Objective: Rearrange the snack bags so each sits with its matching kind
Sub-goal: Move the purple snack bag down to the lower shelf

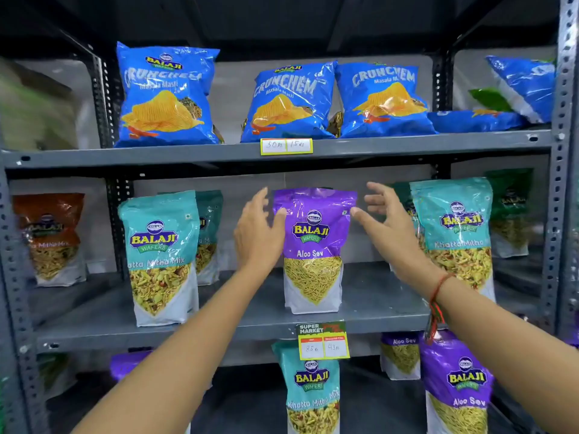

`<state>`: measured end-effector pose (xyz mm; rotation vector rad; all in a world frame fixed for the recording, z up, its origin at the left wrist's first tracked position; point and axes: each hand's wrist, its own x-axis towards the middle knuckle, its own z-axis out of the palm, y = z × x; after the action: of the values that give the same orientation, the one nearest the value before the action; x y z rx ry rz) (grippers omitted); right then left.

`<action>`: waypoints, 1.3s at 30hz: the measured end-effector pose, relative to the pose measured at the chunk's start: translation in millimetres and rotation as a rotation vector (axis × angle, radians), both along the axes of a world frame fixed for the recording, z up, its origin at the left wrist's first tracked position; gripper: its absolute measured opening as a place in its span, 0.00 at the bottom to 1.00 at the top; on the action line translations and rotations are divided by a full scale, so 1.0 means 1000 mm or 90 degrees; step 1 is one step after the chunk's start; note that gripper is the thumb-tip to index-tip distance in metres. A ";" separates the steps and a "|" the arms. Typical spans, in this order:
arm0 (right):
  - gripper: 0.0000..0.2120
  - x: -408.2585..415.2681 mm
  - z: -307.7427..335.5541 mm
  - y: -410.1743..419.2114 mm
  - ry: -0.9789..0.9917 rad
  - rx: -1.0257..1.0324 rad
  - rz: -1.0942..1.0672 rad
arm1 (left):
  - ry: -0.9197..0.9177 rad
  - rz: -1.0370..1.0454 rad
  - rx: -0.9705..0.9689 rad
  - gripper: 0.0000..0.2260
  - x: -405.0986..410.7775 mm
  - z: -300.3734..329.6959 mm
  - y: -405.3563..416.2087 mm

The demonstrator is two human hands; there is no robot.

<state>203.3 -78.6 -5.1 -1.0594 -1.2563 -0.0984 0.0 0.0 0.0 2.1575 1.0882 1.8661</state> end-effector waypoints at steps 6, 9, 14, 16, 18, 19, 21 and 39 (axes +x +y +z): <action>0.23 0.021 -0.039 0.050 0.085 -0.177 0.041 | -0.052 -0.058 -0.301 0.22 0.011 -0.042 0.050; 0.26 0.029 -0.052 0.074 0.123 -0.218 0.075 | -0.062 -0.074 -0.345 0.20 0.022 -0.059 0.068; 0.16 0.035 -0.068 0.104 0.124 -0.277 0.105 | -0.050 -0.046 -0.310 0.13 0.035 -0.076 0.081; 0.10 0.037 -0.073 0.113 0.119 -0.278 0.105 | -0.053 -0.031 -0.282 0.12 0.037 -0.078 0.083; 0.01 0.039 -0.077 0.118 0.117 -0.264 0.097 | -0.059 -0.016 -0.261 0.11 0.037 -0.079 0.084; 0.03 0.038 -0.078 0.119 0.113 -0.251 0.086 | -0.058 -0.010 -0.252 0.09 0.037 -0.079 0.085; 0.04 0.040 -0.079 0.121 0.101 -0.225 0.058 | -0.048 -0.002 -0.249 0.07 0.035 -0.077 0.086; 0.10 -0.042 -0.087 0.025 0.103 -0.144 0.089 | -0.166 0.003 -0.125 0.08 -0.043 -0.103 -0.013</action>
<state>161.2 -53.8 -92.1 -1.1442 -1.2095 0.2374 -43.0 -13.3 -103.2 1.7519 1.1648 1.8863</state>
